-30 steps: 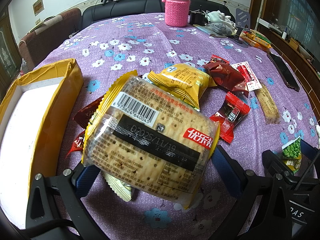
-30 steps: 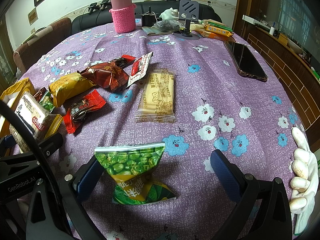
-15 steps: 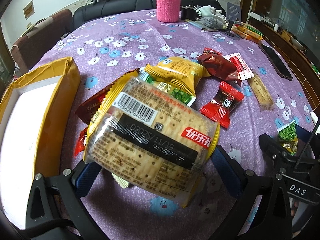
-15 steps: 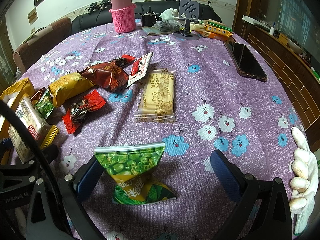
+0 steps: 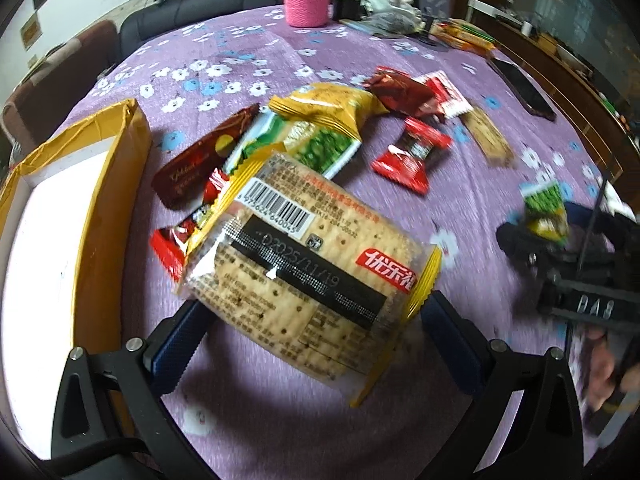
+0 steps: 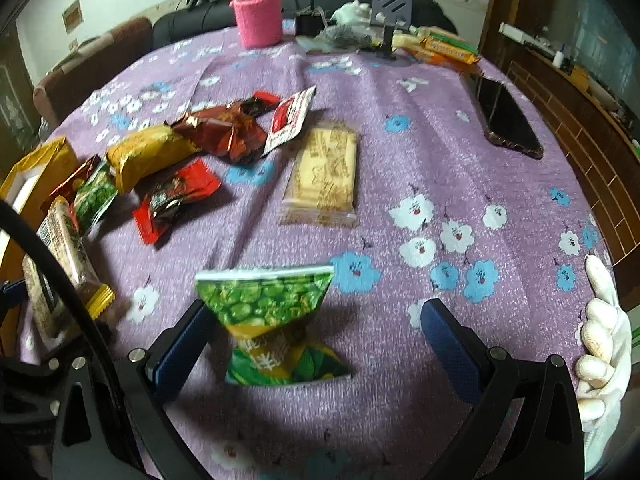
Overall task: Organize snacks
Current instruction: 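Carry the cracker pack into the tray, open left tool while right carries green pack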
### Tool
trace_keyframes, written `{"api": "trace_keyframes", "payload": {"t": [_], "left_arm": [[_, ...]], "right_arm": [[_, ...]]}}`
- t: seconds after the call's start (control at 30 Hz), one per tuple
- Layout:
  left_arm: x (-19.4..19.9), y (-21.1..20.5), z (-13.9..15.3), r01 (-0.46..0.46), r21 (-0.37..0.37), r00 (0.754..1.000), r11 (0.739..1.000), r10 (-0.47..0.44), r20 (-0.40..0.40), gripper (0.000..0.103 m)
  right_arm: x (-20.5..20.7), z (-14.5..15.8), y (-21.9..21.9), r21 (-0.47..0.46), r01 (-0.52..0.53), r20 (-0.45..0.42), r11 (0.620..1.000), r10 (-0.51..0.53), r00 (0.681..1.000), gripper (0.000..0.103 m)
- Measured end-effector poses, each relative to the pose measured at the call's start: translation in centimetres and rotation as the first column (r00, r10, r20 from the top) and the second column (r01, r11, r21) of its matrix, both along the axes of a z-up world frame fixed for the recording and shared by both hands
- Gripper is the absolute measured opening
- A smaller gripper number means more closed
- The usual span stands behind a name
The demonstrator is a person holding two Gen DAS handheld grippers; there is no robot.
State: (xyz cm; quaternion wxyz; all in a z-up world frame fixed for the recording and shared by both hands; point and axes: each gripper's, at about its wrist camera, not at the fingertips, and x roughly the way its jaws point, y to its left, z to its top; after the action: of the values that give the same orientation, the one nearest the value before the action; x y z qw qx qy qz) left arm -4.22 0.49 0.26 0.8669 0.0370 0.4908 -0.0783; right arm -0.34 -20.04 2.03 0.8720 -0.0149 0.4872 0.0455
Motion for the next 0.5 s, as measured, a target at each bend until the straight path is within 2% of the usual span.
{"api": "trace_keyframes", "payload": {"t": [0.17,0.3,0.4,0.5], "left_arm": [[-1.2,0.5,0.2,0.036,-0.037,0.999,0.999,-0.035,0.021,0.103],[-1.6,1.3,0.5,0.046,-0.108,0.999,0.993,-0.043,0.030,0.103],[-1.6,1.6,0.7,0.056,-0.135,0.998,0.989,-0.055,0.016,0.103],[-1.6,1.4,0.6,0.074,-0.113,0.997,0.991,-0.074,0.005,0.103]], "right_arm": [[-1.8,-0.2,-0.2,0.009,-0.022,0.032,1.000,0.021,0.999,0.103],[-2.5,0.1,-0.4,0.009,-0.074,-0.002,0.997,0.074,0.997,0.103],[-2.9,0.5,-1.5,0.089,-0.074,0.017,0.993,0.073,0.997,0.102],[-3.7,1.0,-3.4,0.208,-0.036,0.032,0.977,0.030,0.999,0.097]]}}
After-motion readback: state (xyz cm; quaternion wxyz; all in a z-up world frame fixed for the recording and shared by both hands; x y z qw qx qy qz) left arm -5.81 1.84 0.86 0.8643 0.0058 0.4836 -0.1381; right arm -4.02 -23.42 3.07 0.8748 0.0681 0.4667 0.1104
